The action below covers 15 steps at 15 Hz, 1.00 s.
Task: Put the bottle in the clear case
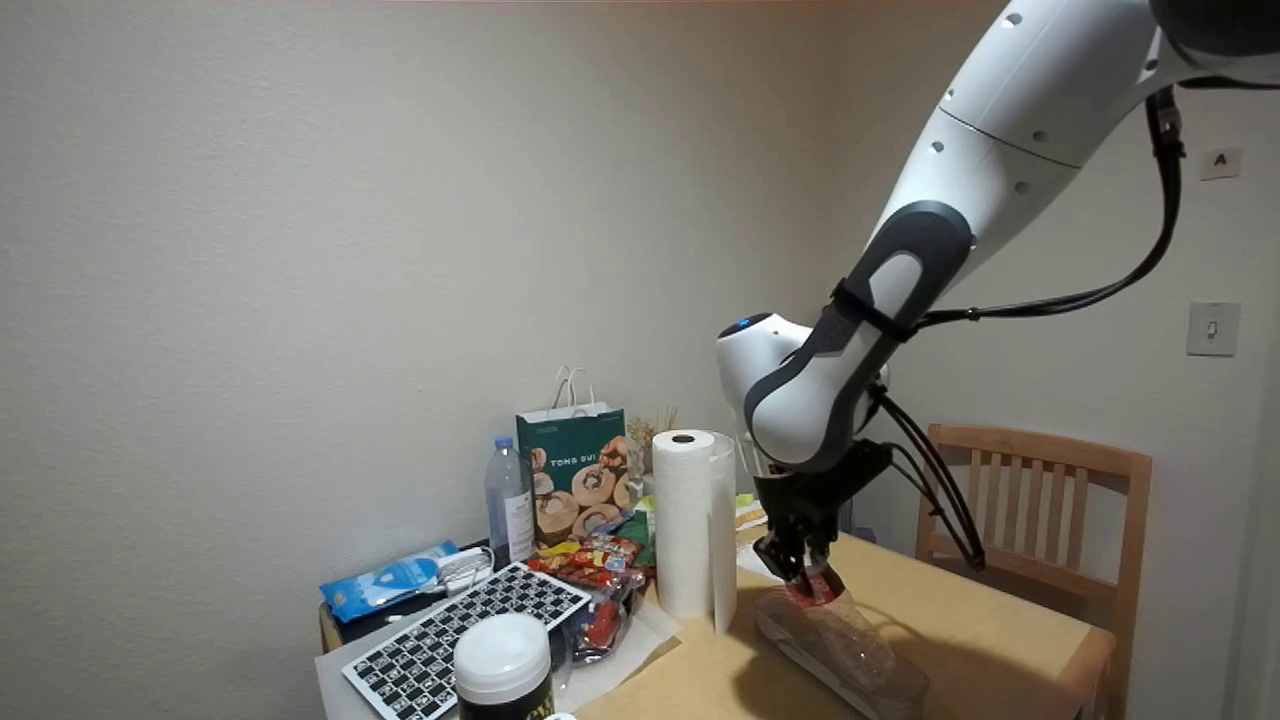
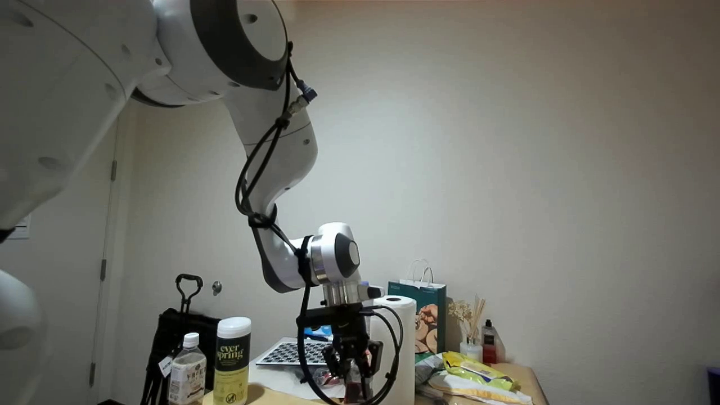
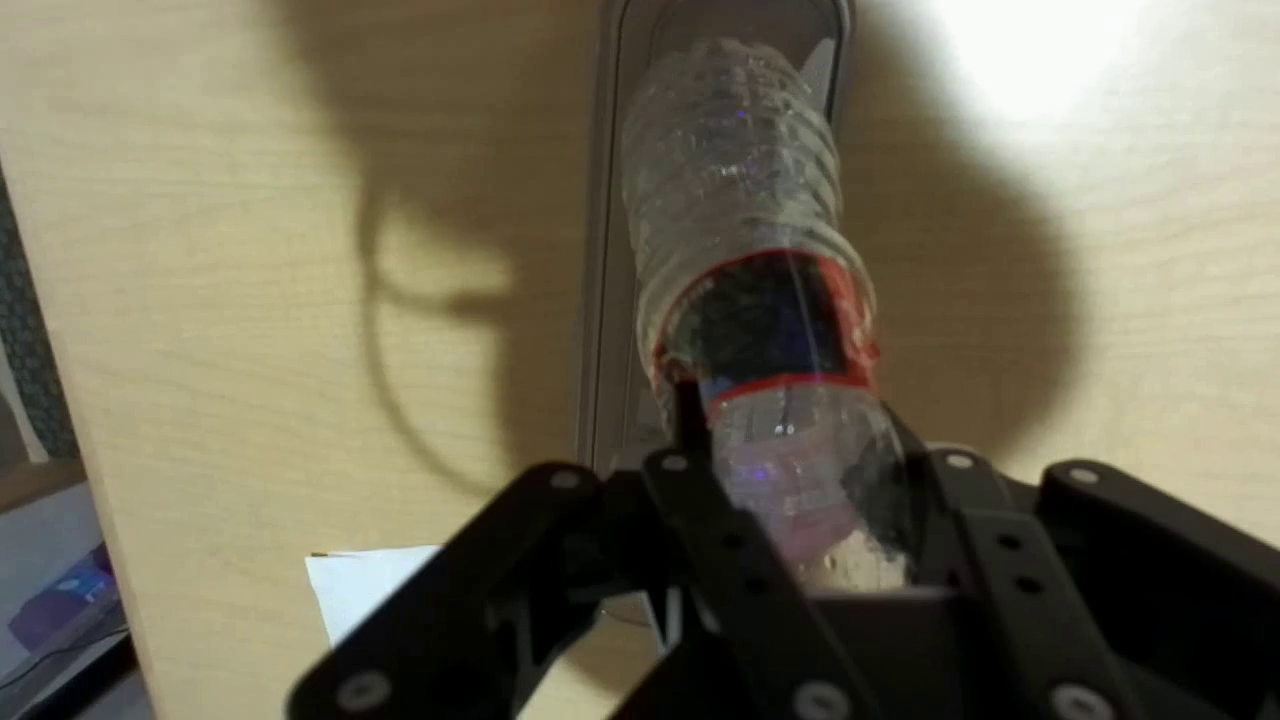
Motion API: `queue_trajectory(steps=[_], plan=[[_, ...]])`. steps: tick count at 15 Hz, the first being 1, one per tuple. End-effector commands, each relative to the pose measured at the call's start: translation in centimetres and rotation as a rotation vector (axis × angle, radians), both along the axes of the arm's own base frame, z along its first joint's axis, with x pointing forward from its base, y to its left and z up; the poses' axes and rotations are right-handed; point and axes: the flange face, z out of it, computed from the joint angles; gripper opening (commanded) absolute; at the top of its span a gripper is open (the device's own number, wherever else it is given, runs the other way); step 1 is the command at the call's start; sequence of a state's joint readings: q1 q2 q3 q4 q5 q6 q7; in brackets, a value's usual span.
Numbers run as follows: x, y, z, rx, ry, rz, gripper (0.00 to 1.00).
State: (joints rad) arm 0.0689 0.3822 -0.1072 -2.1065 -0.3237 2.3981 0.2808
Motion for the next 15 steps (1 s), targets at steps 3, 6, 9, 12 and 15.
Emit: queue_trajectory(steps=[3, 6, 9, 12, 15], plan=[[1.2, -0.3, -0.9, -0.041, 0.04, 0.055, 0.13], [0.7, -0.1, -1.9, -0.04, 0.111, 0.025, 0.13], [-0.1, 0.1, -3.1, 0.005, 0.154, 0.001, 0.13], [-0.5, 0.2, -3.6, 0.038, 0.194, -0.021, 0.13], [-1.0, 0.2, -4.0, 0.075, 0.236, -0.047, 0.13]])
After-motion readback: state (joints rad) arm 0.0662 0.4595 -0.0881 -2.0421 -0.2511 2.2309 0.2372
